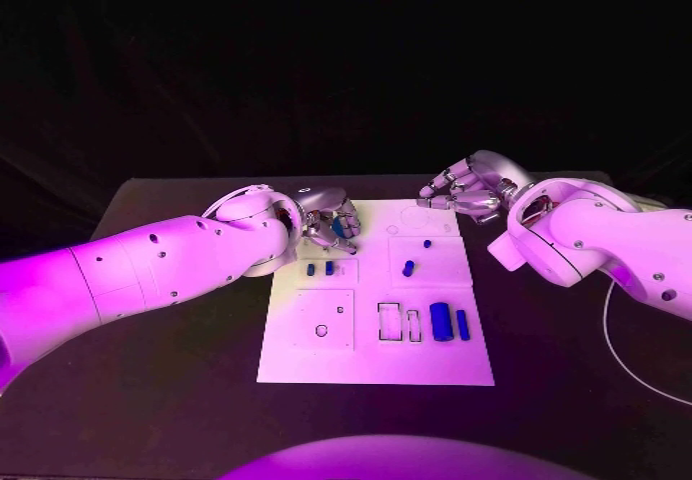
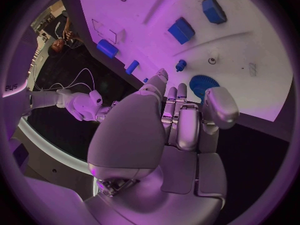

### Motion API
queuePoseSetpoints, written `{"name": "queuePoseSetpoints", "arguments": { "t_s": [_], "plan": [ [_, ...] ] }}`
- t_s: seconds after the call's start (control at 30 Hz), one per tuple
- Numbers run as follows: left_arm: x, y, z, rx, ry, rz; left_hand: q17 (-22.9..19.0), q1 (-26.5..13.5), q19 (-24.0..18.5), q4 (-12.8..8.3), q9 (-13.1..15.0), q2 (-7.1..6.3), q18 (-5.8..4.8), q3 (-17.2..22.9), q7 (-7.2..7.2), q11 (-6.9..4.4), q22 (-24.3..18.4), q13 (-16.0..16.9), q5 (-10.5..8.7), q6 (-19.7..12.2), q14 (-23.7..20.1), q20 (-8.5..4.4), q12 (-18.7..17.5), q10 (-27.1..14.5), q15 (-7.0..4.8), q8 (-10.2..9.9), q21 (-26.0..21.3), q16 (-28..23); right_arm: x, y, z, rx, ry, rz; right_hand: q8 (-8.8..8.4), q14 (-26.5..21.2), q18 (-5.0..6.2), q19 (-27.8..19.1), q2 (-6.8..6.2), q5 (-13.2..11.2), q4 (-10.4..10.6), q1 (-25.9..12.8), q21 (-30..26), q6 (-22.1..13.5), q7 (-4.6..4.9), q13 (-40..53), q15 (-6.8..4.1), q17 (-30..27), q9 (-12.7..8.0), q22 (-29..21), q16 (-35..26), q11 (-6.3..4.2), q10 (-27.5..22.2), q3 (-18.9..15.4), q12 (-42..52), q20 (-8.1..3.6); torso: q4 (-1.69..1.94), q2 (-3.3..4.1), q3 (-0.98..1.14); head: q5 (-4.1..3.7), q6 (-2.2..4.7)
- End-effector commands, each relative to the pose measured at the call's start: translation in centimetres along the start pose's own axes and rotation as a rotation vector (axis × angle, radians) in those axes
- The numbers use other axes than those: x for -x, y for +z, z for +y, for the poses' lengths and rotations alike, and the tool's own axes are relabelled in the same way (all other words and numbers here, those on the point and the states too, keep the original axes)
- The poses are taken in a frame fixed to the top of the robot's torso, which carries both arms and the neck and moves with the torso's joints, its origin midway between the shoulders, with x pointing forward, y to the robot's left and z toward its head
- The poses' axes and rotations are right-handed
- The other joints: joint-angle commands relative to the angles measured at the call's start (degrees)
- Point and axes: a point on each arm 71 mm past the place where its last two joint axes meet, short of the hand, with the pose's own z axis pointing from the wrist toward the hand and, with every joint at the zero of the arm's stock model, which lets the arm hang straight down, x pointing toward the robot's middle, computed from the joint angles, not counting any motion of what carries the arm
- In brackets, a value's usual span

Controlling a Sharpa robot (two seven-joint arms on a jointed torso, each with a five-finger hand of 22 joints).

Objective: Assemble the parts on the task board

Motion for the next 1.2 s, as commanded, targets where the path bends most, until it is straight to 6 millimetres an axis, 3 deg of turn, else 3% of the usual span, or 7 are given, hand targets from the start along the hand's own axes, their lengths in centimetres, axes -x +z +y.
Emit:
{"name": "queuePoseSetpoints", "arguments": {
  "t_s": [0.03, 0.5, 1.2],
  "plan": [
    [-0.6, 0.5, 0.2, 0.047, 0.100, 0.057, -0.22, -0.46, 0.97, 0.11, -0.23, 0.22, -0.66, 0.00, 0.01, -0.04, 0.75, -0.36, -0.17, 0.76, 2.01, -0.07, -0.63, 0.66, -0.32, -0.45, 1.10, 0.32, -0.2, 0.0, 0.2, 0.013, -0.006, 0.017, 0.21, 3.06, 0.87, -0.23, -0.05, 0.44, 0.01, 0.73, -0.20, -0.35, 0.14, -0.03, 0.49, -0.03, 0.06, 1.41, -0.37, -0.07, -0.43, 0.05, -0.18, 0.14, -0.02, -0.02, 0.00, -0.06, -0.11],
    [-1.1, 1.3, -0.2, 0.079, 0.140, 0.104, -3.04, 1.06, 1.57, -0.37, -0.99, 1.27, -1.07, 2.72, -0.15, -0.41, 2.67, -1.71, 0.12, 2.72, 1.87, -0.44, -2.29, 2.80, -0.74, -1.55, 3.86, -0.81, -0.3, 0.0, 0.2, 0.015, -0.007, 0.019, 0.22, 3.07, 0.86, -0.22, -0.03, 0.57, 0.01, 0.77, -0.19, -0.37, 0.15, 0.00, 0.49, 0.01, 0.08, 1.45, -0.35, -0.07, -0.41, 0.06, -0.15, 0.14, 0.03, -0.07, 0.02, -0.20, -0.27],
    [-1.6, 2.1, -0.9, 0.084, 0.152, 0.125, -4.32, 0.91, 1.88, -0.61, -1.64, 0.64, -1.39, 5.01, -0.07, -0.66, 4.04, -2.40, 0.03, 3.62, 1.86, -0.69, -3.44, 4.90, -0.97, -2.65, 5.83, -1.00, -0.4, 0.1, 0.3, 0.016, -0.008, 0.024, 0.24, 3.08, 0.86, -0.21, -0.01, 0.77, 0.01, 0.81, -0.19, -0.37, 0.15, 0.02, 0.49, 0.04, 0.10, 1.46, -0.34, -0.07, -0.39, 0.08, -0.13, 0.14, -0.06, -0.05, 0.04, -0.44, -0.35]
  ]
}}
